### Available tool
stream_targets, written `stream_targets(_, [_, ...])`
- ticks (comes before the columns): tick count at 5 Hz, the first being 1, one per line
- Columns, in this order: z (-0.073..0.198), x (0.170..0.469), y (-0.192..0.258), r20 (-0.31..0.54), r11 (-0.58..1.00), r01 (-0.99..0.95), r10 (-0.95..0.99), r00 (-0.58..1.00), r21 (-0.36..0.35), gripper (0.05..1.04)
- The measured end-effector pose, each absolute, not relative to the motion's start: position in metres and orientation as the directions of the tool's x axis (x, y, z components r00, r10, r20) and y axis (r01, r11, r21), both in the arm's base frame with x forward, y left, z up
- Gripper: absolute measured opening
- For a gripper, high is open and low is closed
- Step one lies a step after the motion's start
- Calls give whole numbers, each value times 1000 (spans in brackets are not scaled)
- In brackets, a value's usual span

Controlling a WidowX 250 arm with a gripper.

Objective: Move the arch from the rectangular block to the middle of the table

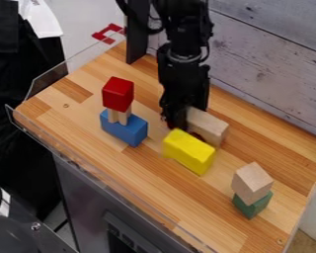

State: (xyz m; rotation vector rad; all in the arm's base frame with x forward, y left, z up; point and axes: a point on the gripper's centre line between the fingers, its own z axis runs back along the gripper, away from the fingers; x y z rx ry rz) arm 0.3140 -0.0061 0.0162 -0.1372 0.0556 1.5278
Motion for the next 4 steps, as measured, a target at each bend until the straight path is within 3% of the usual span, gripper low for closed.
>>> stream_targets(1, [21, 320, -10, -123, 80, -995, 989, 87, -62, 1007])
stream_targets(3, [47, 334, -7, -93, 243, -969, 965, 246, -42, 999])
stream_targets(4, [75, 324, -14, -66, 388, -921, 919, 389, -30, 999])
